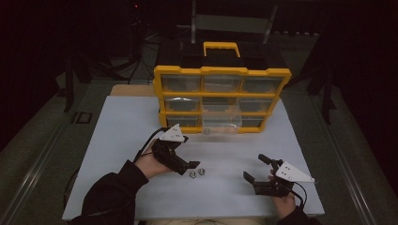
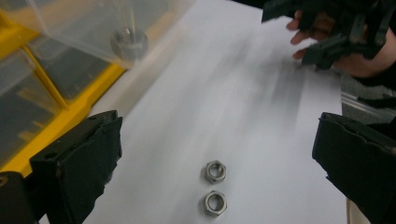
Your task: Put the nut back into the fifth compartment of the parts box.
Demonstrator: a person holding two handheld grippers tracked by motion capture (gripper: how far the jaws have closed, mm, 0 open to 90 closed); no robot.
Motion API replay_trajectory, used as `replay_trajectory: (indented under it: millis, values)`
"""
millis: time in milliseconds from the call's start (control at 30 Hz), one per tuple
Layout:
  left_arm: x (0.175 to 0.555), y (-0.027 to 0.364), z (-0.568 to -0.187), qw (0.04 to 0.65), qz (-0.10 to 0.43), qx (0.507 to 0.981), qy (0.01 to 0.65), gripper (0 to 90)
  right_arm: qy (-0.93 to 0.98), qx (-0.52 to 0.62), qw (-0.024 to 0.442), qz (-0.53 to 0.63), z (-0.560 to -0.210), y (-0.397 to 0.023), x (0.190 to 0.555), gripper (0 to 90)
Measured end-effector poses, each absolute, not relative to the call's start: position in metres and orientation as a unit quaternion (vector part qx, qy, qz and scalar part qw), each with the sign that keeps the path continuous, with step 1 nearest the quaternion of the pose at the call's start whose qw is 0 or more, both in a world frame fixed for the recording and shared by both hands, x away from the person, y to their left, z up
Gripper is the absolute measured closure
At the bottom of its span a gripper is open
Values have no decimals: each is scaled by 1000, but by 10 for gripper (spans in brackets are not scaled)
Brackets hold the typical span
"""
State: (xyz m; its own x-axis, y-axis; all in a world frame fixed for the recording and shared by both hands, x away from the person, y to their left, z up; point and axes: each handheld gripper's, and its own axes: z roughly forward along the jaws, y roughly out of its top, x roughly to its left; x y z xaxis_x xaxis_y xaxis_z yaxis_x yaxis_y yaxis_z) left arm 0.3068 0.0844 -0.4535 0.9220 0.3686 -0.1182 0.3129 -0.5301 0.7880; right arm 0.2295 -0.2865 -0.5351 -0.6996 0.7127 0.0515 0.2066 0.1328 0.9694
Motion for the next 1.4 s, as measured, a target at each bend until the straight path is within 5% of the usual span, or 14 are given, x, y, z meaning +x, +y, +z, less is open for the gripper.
replay_trajectory:
  millis: [533,1400]
  values:
    - [295,78,-492,424,24,888,174,48,720,319,219,576,-535,-286,229,107]
    - [294,69,-544,368,25,922,117,478,722,320,215,575,-535,-286,229,107]
